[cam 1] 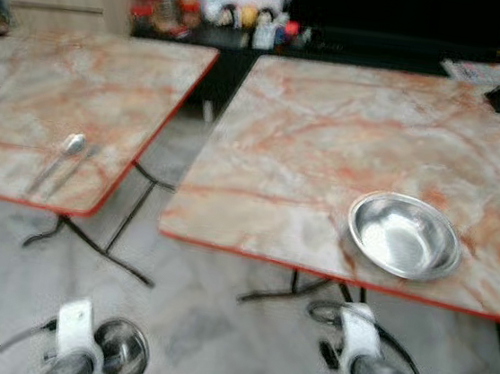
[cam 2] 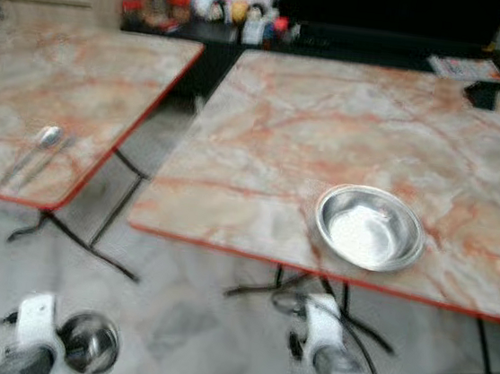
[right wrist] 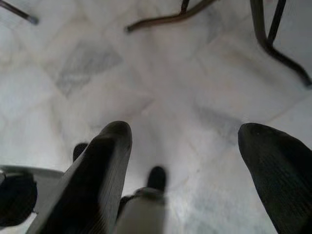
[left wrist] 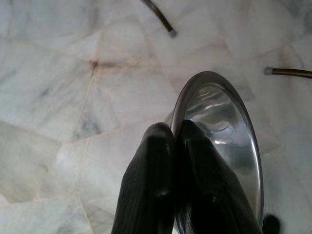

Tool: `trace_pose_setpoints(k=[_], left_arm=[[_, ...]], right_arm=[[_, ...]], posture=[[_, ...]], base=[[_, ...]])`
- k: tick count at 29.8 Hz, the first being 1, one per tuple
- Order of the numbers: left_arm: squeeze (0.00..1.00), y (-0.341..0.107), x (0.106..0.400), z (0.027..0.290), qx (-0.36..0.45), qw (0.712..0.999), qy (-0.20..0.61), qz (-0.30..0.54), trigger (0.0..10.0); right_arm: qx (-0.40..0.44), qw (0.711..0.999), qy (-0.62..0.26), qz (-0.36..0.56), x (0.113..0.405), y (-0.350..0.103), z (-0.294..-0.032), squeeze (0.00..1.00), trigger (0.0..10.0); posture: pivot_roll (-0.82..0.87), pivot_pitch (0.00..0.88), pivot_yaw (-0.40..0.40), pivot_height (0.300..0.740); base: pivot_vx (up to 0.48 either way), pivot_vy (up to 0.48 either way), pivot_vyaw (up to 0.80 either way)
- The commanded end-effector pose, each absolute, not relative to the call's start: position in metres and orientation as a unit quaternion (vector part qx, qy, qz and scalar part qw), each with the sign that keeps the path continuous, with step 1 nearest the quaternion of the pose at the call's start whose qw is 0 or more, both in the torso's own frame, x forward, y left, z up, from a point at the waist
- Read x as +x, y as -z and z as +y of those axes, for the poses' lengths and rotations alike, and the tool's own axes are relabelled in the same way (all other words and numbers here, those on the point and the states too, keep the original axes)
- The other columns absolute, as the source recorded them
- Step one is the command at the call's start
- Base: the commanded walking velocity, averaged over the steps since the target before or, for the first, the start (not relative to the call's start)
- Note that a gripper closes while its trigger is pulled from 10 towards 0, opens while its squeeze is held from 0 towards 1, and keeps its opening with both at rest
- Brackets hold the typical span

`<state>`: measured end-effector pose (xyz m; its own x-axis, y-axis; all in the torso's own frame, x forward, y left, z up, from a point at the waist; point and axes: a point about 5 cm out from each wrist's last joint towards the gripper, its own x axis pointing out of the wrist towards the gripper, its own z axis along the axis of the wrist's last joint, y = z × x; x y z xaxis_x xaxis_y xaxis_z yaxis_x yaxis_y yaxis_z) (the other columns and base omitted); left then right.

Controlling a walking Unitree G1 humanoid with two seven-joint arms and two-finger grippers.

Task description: Setting the table

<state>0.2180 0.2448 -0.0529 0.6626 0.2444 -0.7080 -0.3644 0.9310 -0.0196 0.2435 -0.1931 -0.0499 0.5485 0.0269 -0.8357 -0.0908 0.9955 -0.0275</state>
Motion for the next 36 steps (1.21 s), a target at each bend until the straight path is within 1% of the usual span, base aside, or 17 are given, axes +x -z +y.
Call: trace_pose_setpoints(k=[1, 10, 17, 22, 36], left_arm=[[0.0, 0.0534, 0.2195, 0.2407, -0.082, 0.908, -0.157, 0.379, 10.0], [0.0, 0.0551, 0.2174, 0.2394, -0.082, 0.907, -0.156, 0.383, 10.0], [0.0, 0.0557, 0.2175, 0.2373, -0.079, 0.906, -0.155, 0.385, 10.0], [0.0, 0.0558, 0.2172, 0.2378, -0.069, 0.906, -0.157, 0.388, 10.0], [0.0, 0.0581, 0.2128, 0.2377, -0.065, 0.905, -0.158, 0.389, 10.0]], right_arm=[[-0.039, 0.875, -0.025, 0.483, 0.2409, 0.0502, -0.2018, 0.0, 10.0], [-0.043, 0.869, -0.029, 0.492, 0.2398, 0.0507, -0.2024, 0.0, 10.0], [-0.024, 0.877, -0.024, 0.479, 0.2407, 0.0501, -0.2024, 0.0, 10.0], [-0.022, 0.878, -0.026, 0.478, 0.2407, 0.0501, -0.2022, 0.0, 10.0], [-0.023, 0.877, -0.023, 0.479, 0.2405, 0.0501, -0.203, 0.0, 10.0]], posture=[[-0.06, 0.033, 0.07, 0.74], [-0.06, 0.024, 0.069, 0.74], [-0.06, 0.021, 0.066, 0.74], [-0.06, 0.021, 0.064, 0.74], [-0.06, 0.025, 0.06, 0.74]], base=[[0.0, 0.0, -0.58], [0.0, 0.0, -0.59], [0.0, 0.0, 0.0], [0.0, 0.0, 0.0], [0.0, -0.292, 0.0]])
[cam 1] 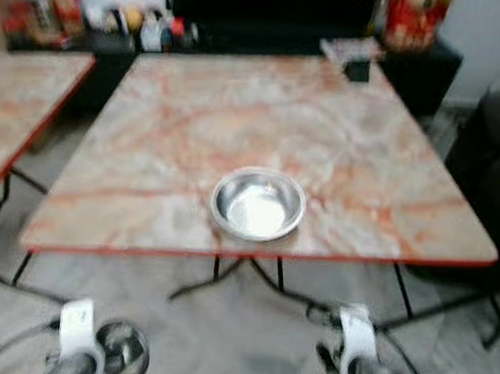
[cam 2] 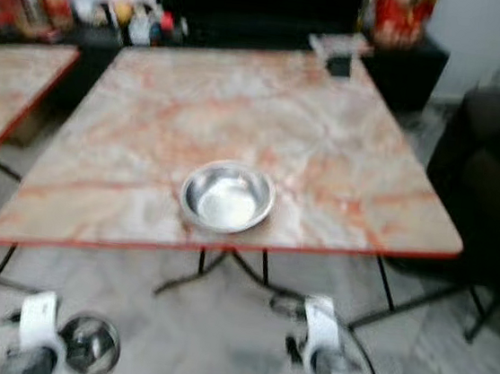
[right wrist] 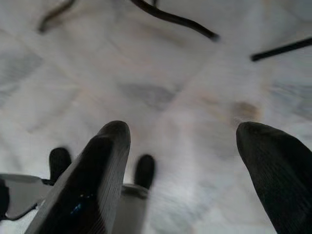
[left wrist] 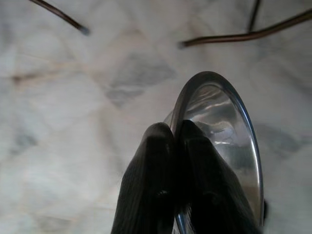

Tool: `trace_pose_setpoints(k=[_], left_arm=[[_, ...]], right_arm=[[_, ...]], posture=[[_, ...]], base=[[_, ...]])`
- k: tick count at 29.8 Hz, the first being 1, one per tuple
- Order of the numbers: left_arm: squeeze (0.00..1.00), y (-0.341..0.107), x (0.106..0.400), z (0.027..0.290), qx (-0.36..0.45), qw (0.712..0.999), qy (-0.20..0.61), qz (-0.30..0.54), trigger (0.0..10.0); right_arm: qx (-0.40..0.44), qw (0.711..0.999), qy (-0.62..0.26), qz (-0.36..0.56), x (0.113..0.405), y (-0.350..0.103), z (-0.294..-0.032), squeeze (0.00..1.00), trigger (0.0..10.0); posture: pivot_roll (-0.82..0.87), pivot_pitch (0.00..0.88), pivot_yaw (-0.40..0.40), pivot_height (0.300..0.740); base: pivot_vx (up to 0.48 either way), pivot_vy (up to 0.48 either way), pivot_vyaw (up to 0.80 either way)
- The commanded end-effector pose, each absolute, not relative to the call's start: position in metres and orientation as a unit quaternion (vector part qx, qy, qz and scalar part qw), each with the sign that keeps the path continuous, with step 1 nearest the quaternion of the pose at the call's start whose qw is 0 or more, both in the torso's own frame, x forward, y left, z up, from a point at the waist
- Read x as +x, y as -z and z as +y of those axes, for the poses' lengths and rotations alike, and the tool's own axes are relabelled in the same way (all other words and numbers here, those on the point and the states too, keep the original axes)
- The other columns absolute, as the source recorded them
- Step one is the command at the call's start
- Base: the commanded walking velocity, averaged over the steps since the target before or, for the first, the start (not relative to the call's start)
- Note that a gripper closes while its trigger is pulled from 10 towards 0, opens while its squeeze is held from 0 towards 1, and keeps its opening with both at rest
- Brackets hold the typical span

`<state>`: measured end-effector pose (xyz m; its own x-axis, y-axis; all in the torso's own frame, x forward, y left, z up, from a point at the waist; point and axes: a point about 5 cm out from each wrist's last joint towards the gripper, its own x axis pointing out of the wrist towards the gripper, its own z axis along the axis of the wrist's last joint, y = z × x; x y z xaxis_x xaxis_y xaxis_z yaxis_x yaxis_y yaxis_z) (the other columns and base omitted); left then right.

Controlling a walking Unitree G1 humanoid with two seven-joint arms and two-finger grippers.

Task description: Setting the table

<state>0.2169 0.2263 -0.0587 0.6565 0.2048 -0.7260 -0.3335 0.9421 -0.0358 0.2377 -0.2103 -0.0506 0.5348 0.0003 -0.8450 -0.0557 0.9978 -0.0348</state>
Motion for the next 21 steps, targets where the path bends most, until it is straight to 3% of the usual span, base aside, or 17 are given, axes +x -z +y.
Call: trace_pose_setpoints(k=[1, 15, 21], left_arm=[[0.0, 0.0581, 0.2128, 0.2377, -0.065, 0.905, -0.158, 0.389, 10.0], [0.0, 0.0561, 0.2135, 0.2444, -0.063, 0.904, -0.162, 0.39, 10.0], [0.0, 0.0567, 0.214, 0.2422, -0.07, 0.902, -0.163, 0.394, 10.0]], right_arm=[[-0.023, 0.877, -0.023, 0.479, 0.2405, 0.0501, -0.203, 0.0, 10.0], [-0.023, 0.878, -0.026, 0.478, 0.2409, 0.0498, -0.2027, 0.0, 10.0], [-0.022, 0.879, -0.027, 0.476, 0.241, 0.0497, -0.203, 0.0, 10.0]], posture=[[-0.06, 0.025, 0.06, 0.74], [-0.06, 0.023, 0.056, 0.74], [-0.06, 0.024, 0.051, 0.74]], base=[[0.0, -0.311, 0.0], [0.0, -0.303, 0.0], [0.0, 0.0, 0.0]])
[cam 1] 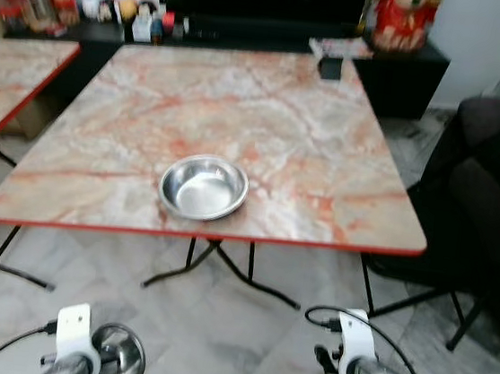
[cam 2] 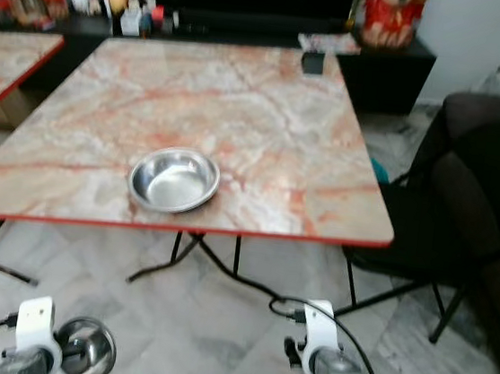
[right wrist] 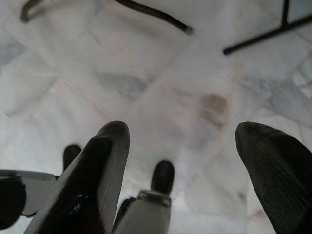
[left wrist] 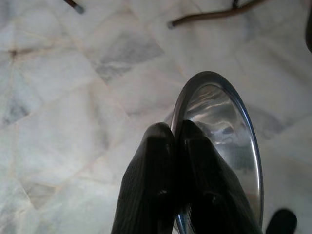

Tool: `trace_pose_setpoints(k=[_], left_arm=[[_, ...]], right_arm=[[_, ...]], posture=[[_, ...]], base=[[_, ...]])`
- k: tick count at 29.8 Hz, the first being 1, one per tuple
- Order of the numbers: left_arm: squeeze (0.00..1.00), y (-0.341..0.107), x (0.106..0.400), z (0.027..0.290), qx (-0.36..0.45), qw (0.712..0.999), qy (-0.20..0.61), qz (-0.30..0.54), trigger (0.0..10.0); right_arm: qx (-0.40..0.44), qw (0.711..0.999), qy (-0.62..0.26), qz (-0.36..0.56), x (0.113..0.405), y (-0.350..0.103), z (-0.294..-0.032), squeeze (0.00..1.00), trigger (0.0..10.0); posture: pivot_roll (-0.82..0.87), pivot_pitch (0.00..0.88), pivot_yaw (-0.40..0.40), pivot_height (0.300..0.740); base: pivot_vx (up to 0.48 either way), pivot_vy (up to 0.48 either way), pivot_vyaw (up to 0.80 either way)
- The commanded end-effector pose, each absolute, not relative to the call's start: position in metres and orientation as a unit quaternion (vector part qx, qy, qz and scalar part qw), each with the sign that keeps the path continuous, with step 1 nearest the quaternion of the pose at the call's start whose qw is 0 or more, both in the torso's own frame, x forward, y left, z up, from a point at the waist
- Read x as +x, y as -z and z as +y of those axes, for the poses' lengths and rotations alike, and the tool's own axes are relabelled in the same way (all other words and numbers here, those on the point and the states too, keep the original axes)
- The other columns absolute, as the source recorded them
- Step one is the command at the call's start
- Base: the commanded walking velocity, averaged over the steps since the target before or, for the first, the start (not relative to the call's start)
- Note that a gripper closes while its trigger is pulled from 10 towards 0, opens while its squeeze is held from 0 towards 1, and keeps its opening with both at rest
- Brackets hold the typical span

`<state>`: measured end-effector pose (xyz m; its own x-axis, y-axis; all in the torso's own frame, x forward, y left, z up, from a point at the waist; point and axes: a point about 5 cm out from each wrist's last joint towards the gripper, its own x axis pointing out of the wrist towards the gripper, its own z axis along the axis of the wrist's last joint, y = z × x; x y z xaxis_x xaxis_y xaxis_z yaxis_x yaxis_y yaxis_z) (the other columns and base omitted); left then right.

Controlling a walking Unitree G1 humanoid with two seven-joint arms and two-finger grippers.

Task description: Setting the table

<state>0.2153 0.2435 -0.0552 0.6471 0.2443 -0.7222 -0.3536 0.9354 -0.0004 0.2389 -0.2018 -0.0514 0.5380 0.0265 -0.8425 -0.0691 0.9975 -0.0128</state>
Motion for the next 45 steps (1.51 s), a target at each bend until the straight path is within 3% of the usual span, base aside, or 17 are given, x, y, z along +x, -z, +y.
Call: trace_pose_setpoints(k=[1, 16, 24, 32, 38, 45], left_arm=[[0.0, 0.057, 0.214, 0.242, -0.07, 0.902, -0.163, 0.394, 10.0], [0.0, 0.055, 0.219, 0.239, -0.082, 0.904, -0.176, 0.382, 10.0], [0.0, 0.044, 0.219, 0.264, -0.067, 0.906, -0.24, 0.342, 10.0], [0.0, -0.006, 0.24, 0.308, 0.002, 0.92, -0.341, 0.191, 10.0], [0.0, -0.038, 0.238, 0.318, 0.055, 0.913, -0.392, 0.1, 10.0], [0.0, -0.102, 0.248, 0.308, 0.103, 0.899, -0.422, -0.047, 10.0]], right_arm=[[-0.022, 0.879, -0.027, 0.476, 0.241, 0.05, -0.203, 0.0, 10.0], [-0.02, 0.881, -0.028, 0.472, 0.242, 0.049, -0.203, 0.0, 10.0], [-0.021, 0.881, -0.029, 0.472, 0.242, 0.049, -0.203, 0.0, 10.0], [-0.026, 0.878, -0.034, 0.476, 0.239, 0.05, -0.204, 0.0, 10.0], [-0.029, 0.877, -0.035, 0.477, 0.239, 0.051, -0.205, 0.0, 10.0], [-0.032, 0.877, -0.038, 0.478, 0.238, 0.051, -0.206, 0.0, 10.0]], posture=[[-0.06, 0.024, 0.051, 0.74], [-0.06, 0.023, 0.05, 0.74], [-0.06, 0.027, 0.053, 0.74], [-0.04, 0.009, 0.057, 0.74], [-0.03, 0.0, 0.053, 0.74], [-0.02, 0.0, 0.048, 0.74]], base=[[0.0, 0.0, 0.0], [0.0, 0.0, 0.0], [0.0, 0.0, 0.0], [0.0, 0.0, 0.0], [0.0, 0.0, 0.0], [0.0, 0.0, 0.0]])
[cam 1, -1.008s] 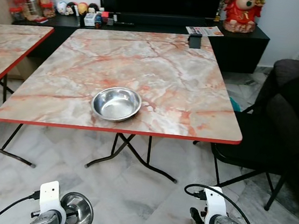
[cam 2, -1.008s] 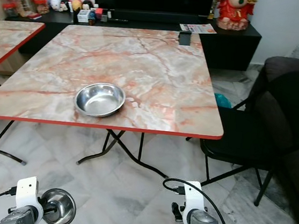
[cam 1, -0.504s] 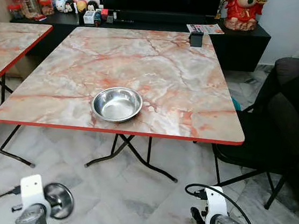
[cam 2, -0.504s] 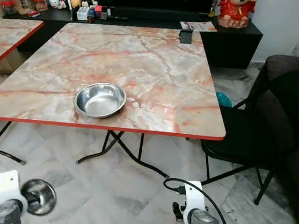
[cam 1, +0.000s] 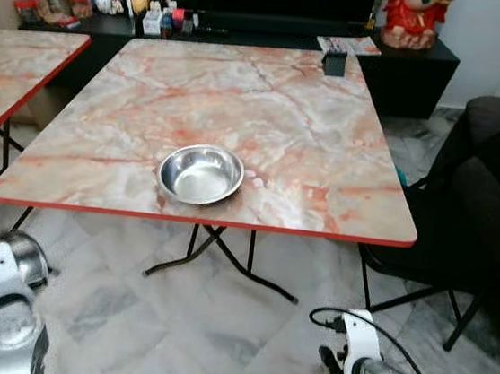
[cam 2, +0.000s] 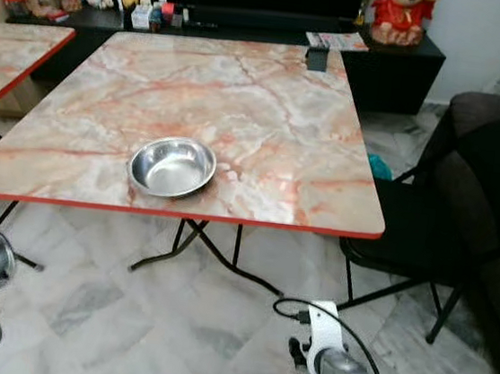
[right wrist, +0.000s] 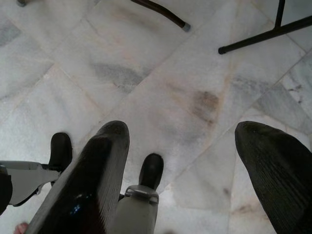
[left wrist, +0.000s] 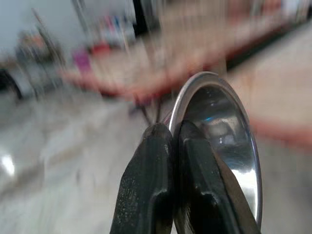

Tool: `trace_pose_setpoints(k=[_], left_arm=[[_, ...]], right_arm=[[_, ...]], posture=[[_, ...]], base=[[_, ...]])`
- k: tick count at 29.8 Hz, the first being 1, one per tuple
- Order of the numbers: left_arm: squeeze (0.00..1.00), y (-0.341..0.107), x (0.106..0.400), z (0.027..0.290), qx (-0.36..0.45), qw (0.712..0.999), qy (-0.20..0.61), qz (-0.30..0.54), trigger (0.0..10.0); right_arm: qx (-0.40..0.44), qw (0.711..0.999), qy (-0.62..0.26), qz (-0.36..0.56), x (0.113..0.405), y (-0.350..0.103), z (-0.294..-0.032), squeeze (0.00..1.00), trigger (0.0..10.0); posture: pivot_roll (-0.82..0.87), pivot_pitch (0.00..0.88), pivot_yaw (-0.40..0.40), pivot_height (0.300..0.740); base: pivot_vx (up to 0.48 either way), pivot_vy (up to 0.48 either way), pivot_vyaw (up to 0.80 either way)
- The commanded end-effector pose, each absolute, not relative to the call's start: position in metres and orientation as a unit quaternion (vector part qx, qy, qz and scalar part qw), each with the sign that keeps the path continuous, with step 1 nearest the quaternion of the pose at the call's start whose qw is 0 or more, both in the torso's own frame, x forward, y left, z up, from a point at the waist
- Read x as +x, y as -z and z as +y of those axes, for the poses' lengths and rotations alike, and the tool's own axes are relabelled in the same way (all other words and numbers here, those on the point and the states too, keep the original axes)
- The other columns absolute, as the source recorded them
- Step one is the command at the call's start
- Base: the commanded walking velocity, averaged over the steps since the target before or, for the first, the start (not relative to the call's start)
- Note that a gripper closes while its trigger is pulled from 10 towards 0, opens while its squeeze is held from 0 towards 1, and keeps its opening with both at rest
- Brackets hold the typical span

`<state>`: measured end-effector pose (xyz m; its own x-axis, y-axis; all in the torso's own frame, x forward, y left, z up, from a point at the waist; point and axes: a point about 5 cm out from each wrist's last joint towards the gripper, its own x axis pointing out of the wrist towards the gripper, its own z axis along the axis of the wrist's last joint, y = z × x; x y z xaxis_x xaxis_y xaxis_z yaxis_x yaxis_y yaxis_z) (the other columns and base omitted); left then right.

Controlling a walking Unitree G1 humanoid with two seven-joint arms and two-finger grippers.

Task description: Setting the table

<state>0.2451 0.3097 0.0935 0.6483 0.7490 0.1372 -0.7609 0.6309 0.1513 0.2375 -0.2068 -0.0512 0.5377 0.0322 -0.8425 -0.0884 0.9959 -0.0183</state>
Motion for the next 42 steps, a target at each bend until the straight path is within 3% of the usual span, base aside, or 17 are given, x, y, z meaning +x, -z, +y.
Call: trace_pose_setpoints(k=[1, 4, 11, 16, 19, 25, 32, 35, 42], left_arm=[[0.0, -0.112, 0.252, 0.304, 0.101, 0.9, -0.418, -0.067, 10.0], [0.0, -0.156, 0.284, 0.277, 0.06, 0.931, -0.325, -0.154, 10.0], [0.0, -0.166, 0.325, 0.228, -0.104, 0.972, -0.173, -0.124, 10.0], [0.0, -0.166, 0.35, 0.184, -0.235, 0.965, -0.076, -0.086, 10.0], [0.0, -0.169, 0.358, 0.172, -0.296, 0.95, -0.064, -0.078, 10.0], [0.0, -0.171, 0.366, 0.16, -0.321, 0.944, -0.045, -0.063, 10.0], [0.0, -0.171, 0.368, 0.163, -0.324, 0.943, -0.051, -0.062, 10.0], [0.0, -0.17, 0.369, 0.17, -0.282, 0.956, -0.062, -0.048, 10.0], [0.0, -0.173, 0.372, 0.174, -0.274, 0.959, -0.059, -0.043, 10.0]], right_arm=[[-0.032, 0.877, -0.038, 0.477, 0.238, 0.051, -0.206, 0.0, 10.0], [-0.026, 0.881, -0.036, 0.472, 0.239, 0.05, -0.205, 0.0, 10.0], [-0.022, 0.883, -0.033, 0.468, 0.241, 0.05, -0.204, 0.0, 10.0], [-0.022, 0.883, -0.03, 0.468, 0.241, 0.049, -0.205, 0.0, 10.0], [-0.023, 0.883, -0.03, 0.468, 0.241, 0.049, -0.205, 0.0, 10.0], [-0.016, 0.884, -0.029, 0.465, 0.241, 0.049, -0.204, 0.0, 10.0], [-0.018, 0.884, -0.031, 0.466, 0.242, 0.049, -0.204, 0.0, 10.0], [-0.019, 0.884, -0.031, 0.466, 0.242, 0.049, -0.204, 0.0, 10.0], [-0.022, 0.883, -0.034, 0.467, 0.242, 0.049, -0.203, 0.0, 10.0]], posture=[[-0.02, 0.0, 0.046, 0.74], [-0.02, 0.0, 0.044, 0.74], [-0.03, 0.0, 0.046, 0.74], [-0.04, 0.01, 0.042, 0.74], [-0.04, 0.018, 0.041, 0.74], [-0.05, 0.033, 0.043, 0.74], [-0.04, 0.04, 0.042, 0.74], [-0.04, 0.048, 0.043, 0.74], [-0.05, 0.037, 0.054, 0.74]], base=[[0.0, 0.0, 0.0], [0.0, 0.0, 0.0], [0.0, 0.0, 0.0], [0.0, 0.0, 0.0], [0.0, 0.0, 0.0], [0.0, 0.0, 0.0], [0.0, 0.0, 0.0], [0.27, 0.0, 0.0], [0.276, 0.0, 0.0]])
